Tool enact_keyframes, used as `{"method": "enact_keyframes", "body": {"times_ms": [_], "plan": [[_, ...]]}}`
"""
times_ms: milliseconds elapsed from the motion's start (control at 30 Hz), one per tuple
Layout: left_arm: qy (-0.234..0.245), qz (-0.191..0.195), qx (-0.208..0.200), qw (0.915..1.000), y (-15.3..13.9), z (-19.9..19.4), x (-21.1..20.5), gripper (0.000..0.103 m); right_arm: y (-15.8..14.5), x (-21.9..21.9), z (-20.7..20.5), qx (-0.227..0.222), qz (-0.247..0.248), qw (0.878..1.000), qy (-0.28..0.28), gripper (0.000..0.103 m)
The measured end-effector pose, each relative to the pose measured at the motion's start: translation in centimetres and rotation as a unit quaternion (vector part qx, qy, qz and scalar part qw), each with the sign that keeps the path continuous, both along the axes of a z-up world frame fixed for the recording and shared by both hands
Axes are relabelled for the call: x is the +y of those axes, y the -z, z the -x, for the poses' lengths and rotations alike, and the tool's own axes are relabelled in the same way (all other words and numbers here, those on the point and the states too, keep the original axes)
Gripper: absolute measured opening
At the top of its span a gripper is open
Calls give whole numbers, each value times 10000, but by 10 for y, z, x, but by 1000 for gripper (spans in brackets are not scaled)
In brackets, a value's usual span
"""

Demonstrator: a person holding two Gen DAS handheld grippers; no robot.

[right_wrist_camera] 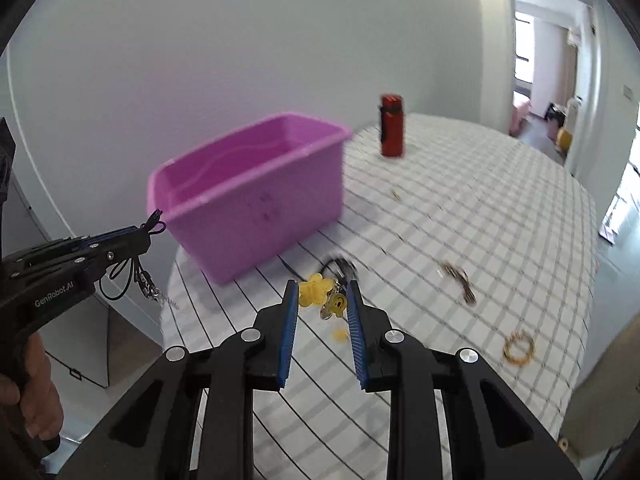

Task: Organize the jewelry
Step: 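Carry the necklace and flower charm into the pink tub and open both tools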

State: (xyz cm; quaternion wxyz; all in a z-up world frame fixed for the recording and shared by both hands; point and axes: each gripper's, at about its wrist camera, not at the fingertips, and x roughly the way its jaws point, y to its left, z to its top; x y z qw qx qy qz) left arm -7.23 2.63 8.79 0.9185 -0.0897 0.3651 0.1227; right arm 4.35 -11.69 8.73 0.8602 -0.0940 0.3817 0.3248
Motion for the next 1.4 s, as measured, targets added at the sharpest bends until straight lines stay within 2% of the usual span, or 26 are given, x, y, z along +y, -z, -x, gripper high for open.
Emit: {"method": "enact_keyframes", "body": {"times_ms": [200, 433, 600, 700, 800, 900, 1167, 1400], "plan": [[-172, -60, -166, 9997, -17, -16, 68, 9, -18, 68, -24, -103, -304, 9995, -41, 24], [329, -106, -233, 9991, -24, -60, 157, 9, -18, 166, -59, -57, -392, 9990, 212, 24], [747, -18, -7, 9972, -11, -100, 207, 9, -9, 219, -84, 196, -468, 9975, 492, 24], [882, 48, 182, 9959, 2, -118, 221, 9, 1, 245, -96, 346, -363, 9972, 551, 24], [935, 348, 394, 9942, 20, -135, 232, 9, 12, 261, -107, 515, -218, 9969, 551, 24], [922, 492, 536, 9931, 34, -146, 236, 9, 23, 273, -115, 633, -57, 9967, 511, 24], [740, 562, 902, 9916, 57, -163, 243, 9, 52, 286, -141, 942, 244, 9943, 446, 24], [517, 645, 1093, 9906, 76, -172, 253, 10, 71, 291, -147, 1026, 510, 9925, 414, 24]]}}
